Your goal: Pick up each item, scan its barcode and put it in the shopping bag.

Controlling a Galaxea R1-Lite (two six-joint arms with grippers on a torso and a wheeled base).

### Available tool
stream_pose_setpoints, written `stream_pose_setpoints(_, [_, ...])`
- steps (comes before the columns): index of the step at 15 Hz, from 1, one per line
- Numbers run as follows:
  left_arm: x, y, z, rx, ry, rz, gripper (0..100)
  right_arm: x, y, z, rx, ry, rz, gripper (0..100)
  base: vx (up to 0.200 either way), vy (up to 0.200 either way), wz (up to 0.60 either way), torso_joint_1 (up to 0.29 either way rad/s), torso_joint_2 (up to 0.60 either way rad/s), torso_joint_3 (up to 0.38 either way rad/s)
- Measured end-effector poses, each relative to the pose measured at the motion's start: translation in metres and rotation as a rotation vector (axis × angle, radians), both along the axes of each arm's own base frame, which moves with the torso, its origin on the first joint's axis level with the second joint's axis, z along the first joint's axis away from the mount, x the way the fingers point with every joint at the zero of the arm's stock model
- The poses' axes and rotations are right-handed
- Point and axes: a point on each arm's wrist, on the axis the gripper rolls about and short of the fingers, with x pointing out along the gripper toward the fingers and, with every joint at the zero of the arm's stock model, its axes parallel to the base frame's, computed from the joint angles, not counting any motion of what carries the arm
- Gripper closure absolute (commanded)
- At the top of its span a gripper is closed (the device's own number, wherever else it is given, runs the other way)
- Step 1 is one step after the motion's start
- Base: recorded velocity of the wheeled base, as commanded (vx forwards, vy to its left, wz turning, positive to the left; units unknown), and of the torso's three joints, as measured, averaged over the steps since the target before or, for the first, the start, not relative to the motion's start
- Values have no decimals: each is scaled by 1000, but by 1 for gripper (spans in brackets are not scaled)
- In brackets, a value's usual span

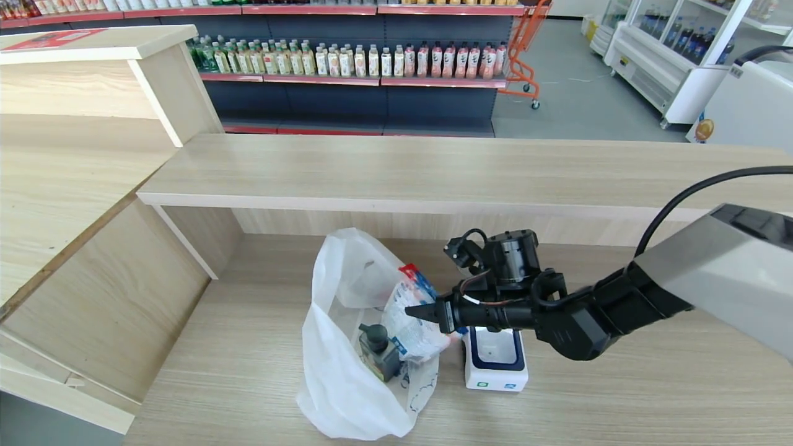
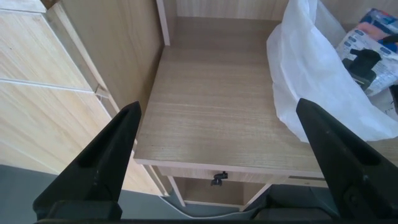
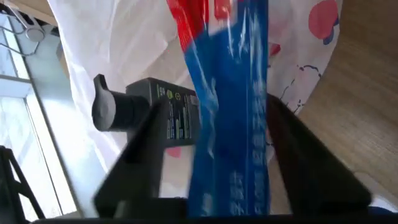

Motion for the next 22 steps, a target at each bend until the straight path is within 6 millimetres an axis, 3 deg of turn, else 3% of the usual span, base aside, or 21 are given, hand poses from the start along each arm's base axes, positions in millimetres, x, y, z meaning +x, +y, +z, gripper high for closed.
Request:
stream_pose_setpoints(5, [0, 0, 0, 0, 0, 0, 0, 4, 5, 23, 145, 82, -15, 0, 0, 0, 0, 0, 0, 0])
stream_pose_setpoints(8, [0, 0, 0, 0, 0, 0, 0, -7, -6, 38, 192, 124, -37, 0, 0, 0, 0, 0, 0, 0])
stream_pose_setpoints(11, [0, 0, 0, 0, 0, 0, 0, -33, -31, 59, 221, 150, -71, 0, 0, 0, 0, 0, 0, 0])
stream_pose_setpoints(15, [0, 0, 0, 0, 0, 1, 0, -101, -83, 96, 251, 79, -101, 0, 0, 0, 0, 0, 0, 0])
stream_pose_setpoints(17, [0, 0, 0, 0, 0, 0, 0, -140, -119, 104, 190, -18, -138, 0, 0, 0, 0, 0, 0, 0])
stream_pose_setpoints(20, [0, 0, 0, 0, 0, 0, 0, -202, -170, 100, 46, -153, -356, 0, 0, 0, 0, 0, 0, 0])
stream_pose_setpoints(22, [0, 0, 0, 0, 0, 1, 0, -248, -193, 83, -20, -232, -516, 0, 0, 0, 0, 0, 0, 0])
